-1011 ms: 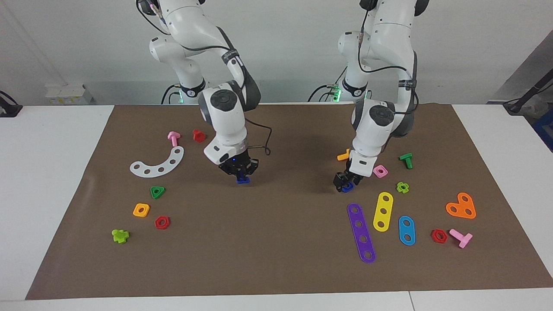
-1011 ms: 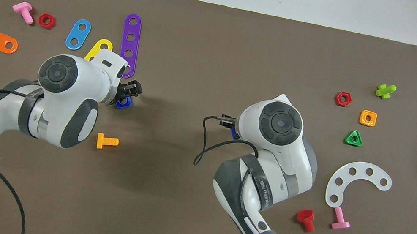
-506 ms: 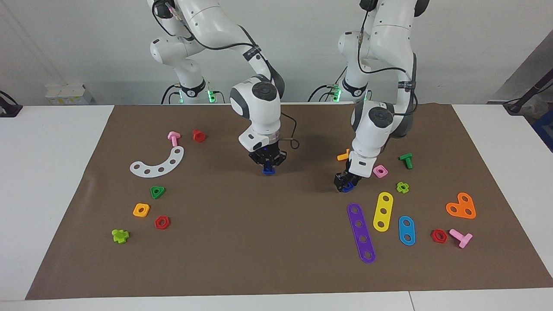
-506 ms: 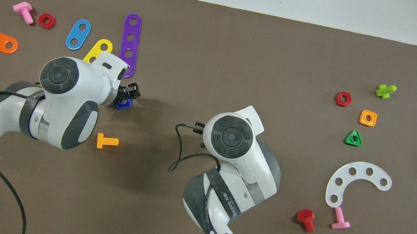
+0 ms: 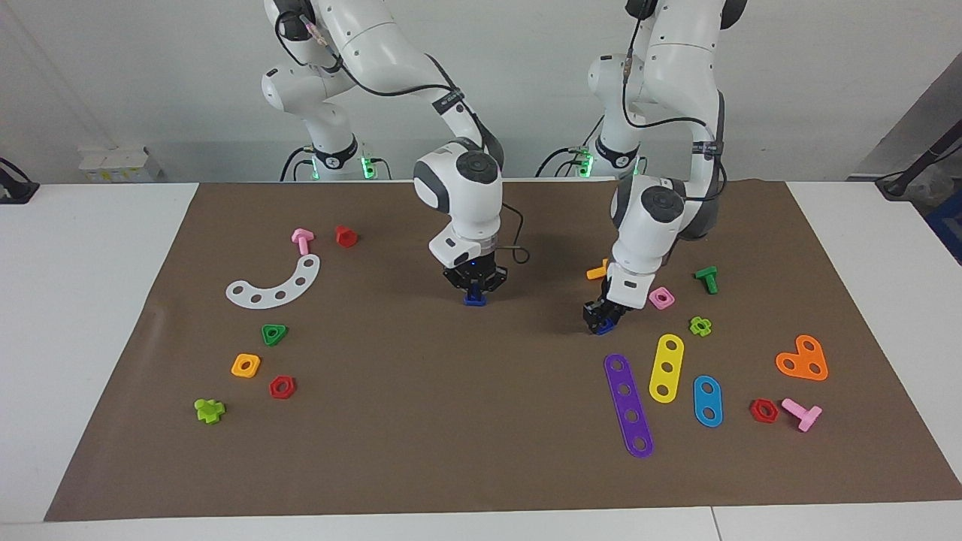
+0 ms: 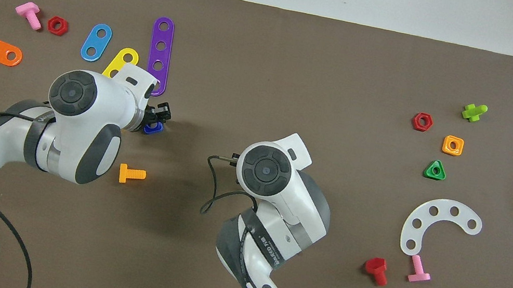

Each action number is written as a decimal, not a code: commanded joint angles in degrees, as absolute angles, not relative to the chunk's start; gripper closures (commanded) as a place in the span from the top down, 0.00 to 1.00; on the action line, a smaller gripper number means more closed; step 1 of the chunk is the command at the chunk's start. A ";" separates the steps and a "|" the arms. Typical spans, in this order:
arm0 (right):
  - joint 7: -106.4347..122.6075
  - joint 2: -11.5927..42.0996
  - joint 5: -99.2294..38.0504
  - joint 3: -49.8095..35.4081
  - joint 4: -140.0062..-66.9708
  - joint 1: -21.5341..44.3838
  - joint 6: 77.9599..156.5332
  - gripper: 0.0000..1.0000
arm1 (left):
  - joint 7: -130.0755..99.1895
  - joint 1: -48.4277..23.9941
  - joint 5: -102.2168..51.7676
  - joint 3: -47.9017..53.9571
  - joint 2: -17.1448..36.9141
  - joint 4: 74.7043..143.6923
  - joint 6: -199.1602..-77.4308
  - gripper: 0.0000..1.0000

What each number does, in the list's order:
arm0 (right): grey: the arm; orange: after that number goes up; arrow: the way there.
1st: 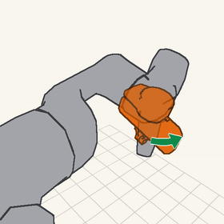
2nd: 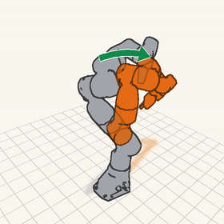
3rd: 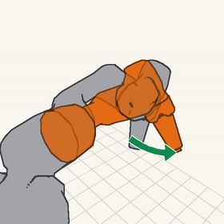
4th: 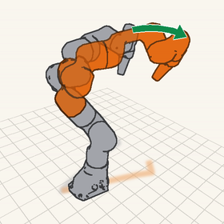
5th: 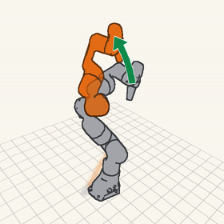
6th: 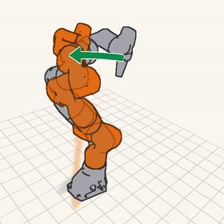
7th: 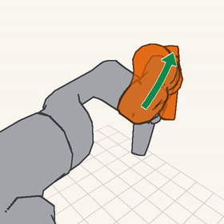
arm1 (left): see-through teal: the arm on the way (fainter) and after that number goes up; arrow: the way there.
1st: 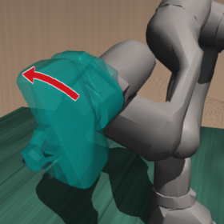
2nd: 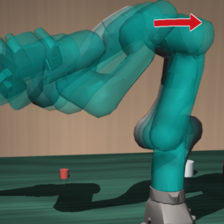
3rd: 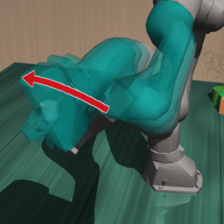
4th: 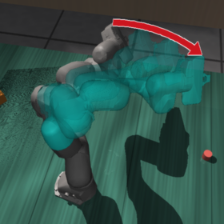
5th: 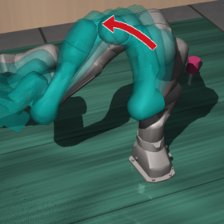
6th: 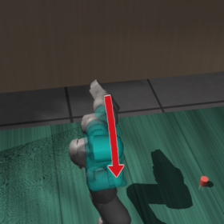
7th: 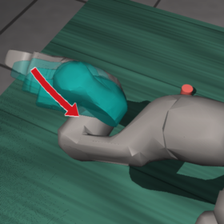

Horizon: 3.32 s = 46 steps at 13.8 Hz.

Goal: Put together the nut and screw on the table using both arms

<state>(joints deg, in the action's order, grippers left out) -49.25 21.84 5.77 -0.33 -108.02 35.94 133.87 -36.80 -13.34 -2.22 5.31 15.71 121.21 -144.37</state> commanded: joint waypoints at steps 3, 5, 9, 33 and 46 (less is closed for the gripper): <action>-49.23 17.42 6.06 -0.35 -108.02 32.44 131.41 0.91 | -37.27 -14.33 -2.28 4.39 15.47 122.34 -145.90 0.43; -44.50 14.08 5.89 -0.35 -108.45 29.37 127.46 0.91 | -37.27 -14.33 -2.20 4.39 15.38 122.34 -145.90 0.39; -33.78 5.03 4.92 -0.35 -112.14 21.38 121.65 0.91 | -37.27 -14.50 -2.20 4.31 15.47 121.29 -145.37 0.38; -6.77 0.44 0.00 0.00 -92.64 2.29 93.44 0.97 | -49.75 -36.73 0.70 4.66 18.46 106.87 -136.23 0.38; -6.42 0.26 0.00 -0.44 -92.55 2.46 92.29 0.98 | -49.48 -39.73 0.53 4.66 20.48 109.86 -140.79 0.38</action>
<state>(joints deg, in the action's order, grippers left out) -8.00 0.49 1.21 -0.21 -92.92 2.72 92.96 -49.22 -38.89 0.76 5.40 19.99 108.51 -138.04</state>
